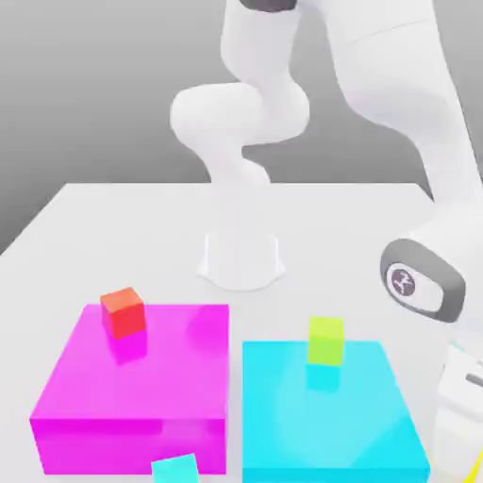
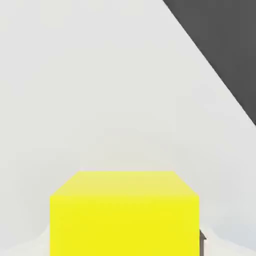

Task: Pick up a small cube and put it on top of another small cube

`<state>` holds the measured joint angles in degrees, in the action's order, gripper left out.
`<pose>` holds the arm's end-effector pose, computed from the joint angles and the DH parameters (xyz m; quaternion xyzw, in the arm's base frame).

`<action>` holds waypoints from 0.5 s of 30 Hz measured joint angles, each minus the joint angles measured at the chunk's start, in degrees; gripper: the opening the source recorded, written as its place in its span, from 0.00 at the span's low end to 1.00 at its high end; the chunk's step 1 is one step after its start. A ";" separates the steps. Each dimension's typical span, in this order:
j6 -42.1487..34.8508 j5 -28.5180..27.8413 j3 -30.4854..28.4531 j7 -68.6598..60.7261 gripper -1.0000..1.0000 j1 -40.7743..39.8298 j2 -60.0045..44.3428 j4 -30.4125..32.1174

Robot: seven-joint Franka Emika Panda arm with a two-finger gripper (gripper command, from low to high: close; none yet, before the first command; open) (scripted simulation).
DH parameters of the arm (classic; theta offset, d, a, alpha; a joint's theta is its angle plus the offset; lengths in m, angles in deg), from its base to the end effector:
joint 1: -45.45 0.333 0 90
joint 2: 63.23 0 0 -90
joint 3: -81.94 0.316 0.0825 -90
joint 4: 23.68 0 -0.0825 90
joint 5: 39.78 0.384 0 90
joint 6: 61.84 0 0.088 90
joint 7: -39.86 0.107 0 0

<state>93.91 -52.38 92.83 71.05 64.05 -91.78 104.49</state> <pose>0.4624 0.2759 0.1478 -0.9972 -0.0743 0.0003 0.0003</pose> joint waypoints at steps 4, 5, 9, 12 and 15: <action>-5.31 3.32 1.12 -1.49 0.00 -2.53 6.95 1.56; -5.92 4.24 -0.14 -0.81 0.00 -4.07 7.87 1.84; -7.57 7.70 -5.27 1.86 0.00 -9.82 10.85 2.98; -8.54 10.31 -9.03 3.79 0.00 -14.04 13.02 3.97; -8.65 13.02 -12.82 5.62 0.00 -18.28 14.00 4.62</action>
<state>85.26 -39.36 80.01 76.67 45.77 -77.78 109.11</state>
